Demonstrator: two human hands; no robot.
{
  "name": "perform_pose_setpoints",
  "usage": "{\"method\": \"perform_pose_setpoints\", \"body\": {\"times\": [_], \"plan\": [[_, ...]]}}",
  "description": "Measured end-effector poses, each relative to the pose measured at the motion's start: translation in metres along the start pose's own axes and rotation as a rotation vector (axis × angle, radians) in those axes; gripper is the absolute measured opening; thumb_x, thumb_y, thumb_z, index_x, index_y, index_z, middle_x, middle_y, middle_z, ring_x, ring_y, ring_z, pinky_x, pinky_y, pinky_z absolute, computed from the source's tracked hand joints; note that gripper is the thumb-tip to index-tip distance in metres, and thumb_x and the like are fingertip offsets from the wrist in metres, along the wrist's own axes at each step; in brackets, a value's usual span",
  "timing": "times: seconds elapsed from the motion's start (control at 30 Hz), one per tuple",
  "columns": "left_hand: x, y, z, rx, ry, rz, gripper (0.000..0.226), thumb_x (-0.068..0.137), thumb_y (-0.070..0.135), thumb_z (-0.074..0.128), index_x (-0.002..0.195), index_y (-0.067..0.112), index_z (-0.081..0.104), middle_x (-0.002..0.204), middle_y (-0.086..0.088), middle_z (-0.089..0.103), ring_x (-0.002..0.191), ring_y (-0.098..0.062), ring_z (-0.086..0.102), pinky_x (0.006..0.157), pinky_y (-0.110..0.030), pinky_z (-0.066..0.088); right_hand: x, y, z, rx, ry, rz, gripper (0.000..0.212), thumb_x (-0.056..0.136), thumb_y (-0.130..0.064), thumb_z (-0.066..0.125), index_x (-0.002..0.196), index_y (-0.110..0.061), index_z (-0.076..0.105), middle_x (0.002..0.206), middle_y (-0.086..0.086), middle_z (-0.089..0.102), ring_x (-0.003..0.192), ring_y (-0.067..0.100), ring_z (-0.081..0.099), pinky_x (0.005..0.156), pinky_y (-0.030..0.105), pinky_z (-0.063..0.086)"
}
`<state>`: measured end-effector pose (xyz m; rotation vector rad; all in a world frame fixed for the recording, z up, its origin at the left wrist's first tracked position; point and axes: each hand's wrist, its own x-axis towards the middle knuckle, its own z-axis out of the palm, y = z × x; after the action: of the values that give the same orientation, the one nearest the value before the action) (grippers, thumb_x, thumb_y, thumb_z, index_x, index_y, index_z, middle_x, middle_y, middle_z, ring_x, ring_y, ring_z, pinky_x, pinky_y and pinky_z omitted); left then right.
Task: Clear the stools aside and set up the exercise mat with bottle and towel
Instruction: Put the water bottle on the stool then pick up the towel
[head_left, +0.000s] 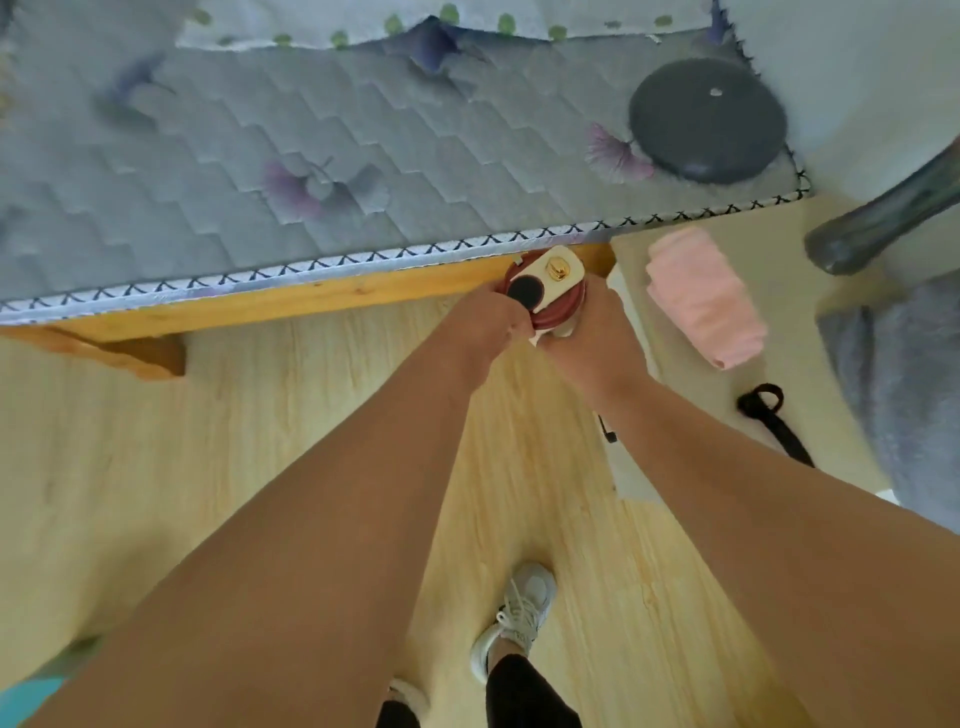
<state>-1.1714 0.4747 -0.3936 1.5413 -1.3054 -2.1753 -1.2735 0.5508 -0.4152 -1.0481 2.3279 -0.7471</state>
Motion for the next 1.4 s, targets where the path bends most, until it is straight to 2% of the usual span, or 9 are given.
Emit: {"method": "perform_pose_setpoints", "body": {"times": [0.13, 0.33, 0.5, 0.7, 0.83, 1.0, 1.13, 1.33, 1.4], "plan": [[-0.023, -0.037, -0.109, -0.069, 0.106, -0.013, 0.070, 0.070, -0.019, 0.054, 0.132, 0.014, 0.051, 0.122, -0.007, 0.056, 0.121, -0.027, 0.049, 0.107, -0.043, 0.041, -0.030, -0.062, 0.083, -0.048, -0.122, -0.199, 0.062, 0.073, -0.029, 0.081, 0.127, -0.022, 0.051, 0.117, -0.003, 0.064, 0.107, 0.013, 0.061, 0.085, 0.031, 0.056], [-0.082, -0.115, -0.264, -0.247, 0.257, -0.055, 0.073, 0.069, -0.017, 0.054, 0.132, 0.018, 0.049, 0.119, -0.002, 0.056, 0.115, -0.024, 0.053, 0.103, -0.039, 0.046, -0.097, -0.148, 0.210, -0.133, -0.383, -0.218, 0.064, 0.072, -0.028, 0.080, 0.127, -0.020, 0.048, 0.117, 0.000, 0.060, 0.103, 0.018, 0.062, 0.085, 0.038, 0.055], [-0.145, -0.180, -0.365, -0.420, 0.381, -0.084, 0.064, 0.067, -0.017, 0.055, 0.116, 0.023, 0.054, 0.104, 0.005, 0.058, 0.112, -0.023, 0.055, 0.100, -0.039, 0.048, -0.162, -0.210, 0.300, -0.222, -0.550, -0.305, 0.062, 0.073, -0.021, 0.078, 0.127, -0.011, 0.049, 0.116, 0.010, 0.061, 0.097, 0.025, 0.065, 0.084, 0.040, 0.056], [-0.226, -0.276, -0.477, -0.608, 0.592, -0.133, 0.073, 0.068, -0.016, 0.056, 0.132, 0.019, 0.051, 0.121, -0.004, 0.058, 0.120, -0.026, 0.052, 0.105, -0.040, 0.044, -0.256, -0.288, 0.409, -0.347, -0.834, -0.484, 0.065, 0.073, -0.028, 0.078, 0.130, -0.015, 0.049, 0.118, 0.006, 0.063, 0.106, 0.023, 0.062, 0.088, 0.037, 0.053], [-0.275, -0.327, -0.527, -0.686, 0.743, -0.166, 0.066, 0.068, -0.012, 0.057, 0.126, 0.020, 0.055, 0.108, -0.002, 0.064, 0.111, -0.024, 0.056, 0.104, -0.041, 0.044, -0.315, -0.330, 0.464, -0.361, -0.965, -0.604, 0.058, 0.072, -0.024, 0.080, 0.123, -0.013, 0.053, 0.111, 0.003, 0.067, 0.101, 0.022, 0.064, 0.072, 0.025, 0.042], [-0.317, -0.379, -0.569, -0.905, 0.926, -0.157, 0.075, 0.068, -0.014, 0.056, 0.132, 0.026, 0.052, 0.104, 0.002, 0.065, 0.111, -0.025, 0.058, 0.097, -0.040, 0.050, -0.373, -0.365, 0.529, -0.446, -1.088, -0.693, 0.061, 0.074, -0.029, 0.078, 0.126, -0.012, 0.049, 0.114, 0.006, 0.067, 0.103, 0.027, 0.064, 0.074, 0.029, 0.045], [-0.336, -0.411, -0.590, -1.092, 1.038, -0.154, 0.076, 0.070, -0.017, 0.052, 0.134, 0.023, 0.051, 0.099, 0.007, 0.065, 0.105, -0.018, 0.060, 0.092, -0.034, 0.052, -0.406, -0.379, 0.572, -0.528, -1.193, -0.754, 0.061, 0.076, -0.026, 0.076, 0.126, -0.014, 0.045, 0.115, 0.005, 0.066, 0.103, 0.029, 0.062, 0.073, 0.030, 0.043], [-0.340, -0.455, -0.621, -1.249, 1.188, -0.189, 0.080, 0.072, -0.021, 0.046, 0.139, 0.023, 0.046, 0.111, -0.003, 0.064, 0.108, -0.020, 0.058, 0.097, -0.034, 0.050, -0.435, -0.390, 0.638, -0.608, -1.352, -0.776, 0.058, 0.070, -0.016, 0.077, 0.123, -0.023, 0.052, 0.103, -0.002, 0.065, 0.096, 0.024, 0.065, 0.071, 0.031, 0.052], [-0.335, -0.475, -0.628, -1.304, 1.221, -0.213, 0.079, 0.074, -0.020, 0.044, 0.139, 0.025, 0.047, 0.102, -0.001, 0.063, 0.097, -0.016, 0.059, 0.093, -0.032, 0.051, -0.445, -0.386, 0.664, -0.646, -1.399, -0.793, 0.057, 0.070, -0.012, 0.075, 0.121, -0.024, 0.054, 0.101, -0.002, 0.066, 0.093, 0.024, 0.065, 0.071, 0.032, 0.054]]}}
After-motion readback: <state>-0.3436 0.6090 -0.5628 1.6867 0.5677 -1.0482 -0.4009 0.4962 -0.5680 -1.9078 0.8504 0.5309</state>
